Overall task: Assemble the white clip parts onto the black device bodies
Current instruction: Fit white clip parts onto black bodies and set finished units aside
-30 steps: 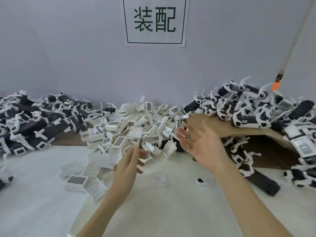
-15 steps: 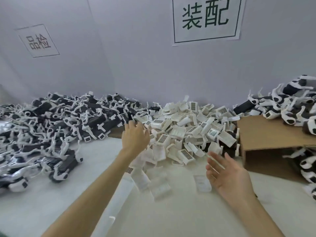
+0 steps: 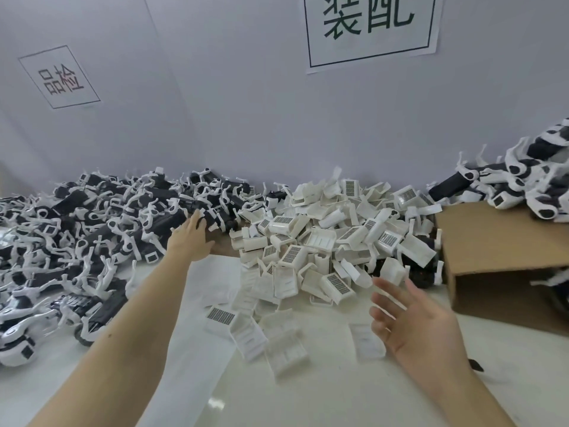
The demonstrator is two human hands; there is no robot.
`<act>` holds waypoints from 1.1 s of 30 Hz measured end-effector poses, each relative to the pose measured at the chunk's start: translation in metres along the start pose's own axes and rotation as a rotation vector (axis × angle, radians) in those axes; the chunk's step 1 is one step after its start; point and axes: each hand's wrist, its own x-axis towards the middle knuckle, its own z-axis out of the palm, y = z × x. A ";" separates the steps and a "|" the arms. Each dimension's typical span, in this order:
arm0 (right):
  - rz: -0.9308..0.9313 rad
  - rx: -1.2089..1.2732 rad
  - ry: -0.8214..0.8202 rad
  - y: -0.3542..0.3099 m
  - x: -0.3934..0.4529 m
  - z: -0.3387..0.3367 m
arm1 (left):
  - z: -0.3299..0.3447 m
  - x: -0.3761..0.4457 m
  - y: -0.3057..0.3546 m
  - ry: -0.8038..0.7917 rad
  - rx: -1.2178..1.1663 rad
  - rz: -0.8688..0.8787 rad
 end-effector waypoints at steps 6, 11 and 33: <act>0.001 0.000 -0.001 -0.001 0.001 0.000 | 0.006 0.010 0.003 0.114 -0.088 0.048; -0.005 0.003 0.011 -0.002 -0.002 0.003 | 0.014 -0.012 0.018 0.486 -0.537 0.038; -0.206 -0.659 0.004 -0.007 -0.028 0.009 | -0.006 -0.241 0.223 0.528 -0.777 1.068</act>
